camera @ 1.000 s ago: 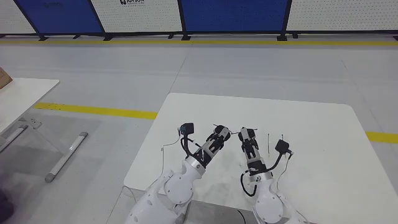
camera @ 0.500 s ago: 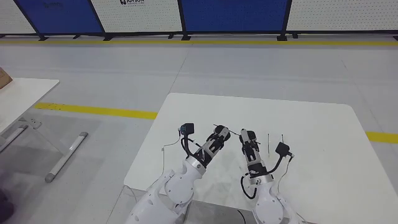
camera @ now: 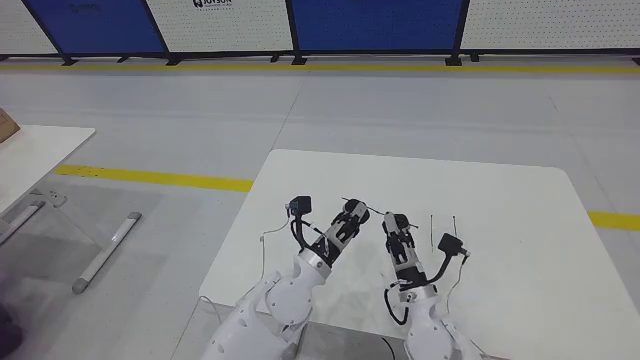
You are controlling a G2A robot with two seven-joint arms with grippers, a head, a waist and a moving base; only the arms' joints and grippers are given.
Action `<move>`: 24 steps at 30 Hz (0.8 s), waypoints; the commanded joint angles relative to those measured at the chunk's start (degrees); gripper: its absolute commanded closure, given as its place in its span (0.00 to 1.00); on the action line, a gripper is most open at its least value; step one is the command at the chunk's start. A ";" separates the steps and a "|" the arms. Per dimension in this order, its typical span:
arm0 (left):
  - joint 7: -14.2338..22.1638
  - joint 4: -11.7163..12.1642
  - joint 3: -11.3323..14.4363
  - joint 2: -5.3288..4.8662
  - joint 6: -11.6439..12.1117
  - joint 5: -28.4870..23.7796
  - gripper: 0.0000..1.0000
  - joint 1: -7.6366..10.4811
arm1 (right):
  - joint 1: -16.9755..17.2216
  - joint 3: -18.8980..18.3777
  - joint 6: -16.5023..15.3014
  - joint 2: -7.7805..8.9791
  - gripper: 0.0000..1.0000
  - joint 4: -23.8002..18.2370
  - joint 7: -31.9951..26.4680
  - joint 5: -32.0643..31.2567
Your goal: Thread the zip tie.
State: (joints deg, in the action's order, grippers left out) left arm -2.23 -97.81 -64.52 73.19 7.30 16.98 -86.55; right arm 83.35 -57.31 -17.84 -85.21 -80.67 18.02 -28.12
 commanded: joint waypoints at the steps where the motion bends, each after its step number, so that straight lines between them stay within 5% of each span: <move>1: 0.04 0.01 0.00 0.00 0.04 -0.03 1.00 0.02 | -0.03 0.00 -0.05 -0.04 1.00 0.03 0.07 -0.05; 24: 3.39 -1.56 -0.51 -0.42 2.10 -0.89 1.00 -1.37 | -0.24 -0.55 -1.64 -0.07 1.00 -0.19 -4.98 0.43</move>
State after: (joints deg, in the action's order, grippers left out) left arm 1.02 -99.20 -64.95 72.80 9.40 16.13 -87.81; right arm 83.14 -57.75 -19.37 -85.32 -80.82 13.53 -27.72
